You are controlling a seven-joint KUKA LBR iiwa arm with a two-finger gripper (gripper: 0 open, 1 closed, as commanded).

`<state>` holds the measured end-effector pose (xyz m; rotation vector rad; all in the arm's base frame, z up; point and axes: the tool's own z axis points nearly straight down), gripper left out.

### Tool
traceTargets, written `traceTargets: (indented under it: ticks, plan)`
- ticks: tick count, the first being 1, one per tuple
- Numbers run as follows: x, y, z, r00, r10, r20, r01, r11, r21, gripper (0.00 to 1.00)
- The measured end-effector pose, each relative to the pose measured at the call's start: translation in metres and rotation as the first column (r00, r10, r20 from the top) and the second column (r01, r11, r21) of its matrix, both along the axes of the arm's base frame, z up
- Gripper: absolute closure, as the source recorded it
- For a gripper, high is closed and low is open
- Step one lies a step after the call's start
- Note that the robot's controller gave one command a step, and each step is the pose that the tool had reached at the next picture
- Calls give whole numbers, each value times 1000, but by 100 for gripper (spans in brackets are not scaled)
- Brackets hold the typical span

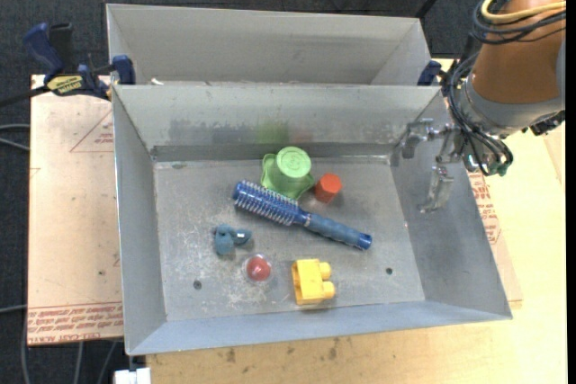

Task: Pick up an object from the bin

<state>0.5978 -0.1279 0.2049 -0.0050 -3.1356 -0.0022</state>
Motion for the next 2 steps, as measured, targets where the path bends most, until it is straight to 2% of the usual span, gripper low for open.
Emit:
traceTargets:
  ticks: [1,2]
  plan:
    - [-6,86,-137,977,212,1,-212,977,1,0]
    - [-28,131,-104,999,51,8,-51,999,2,0]
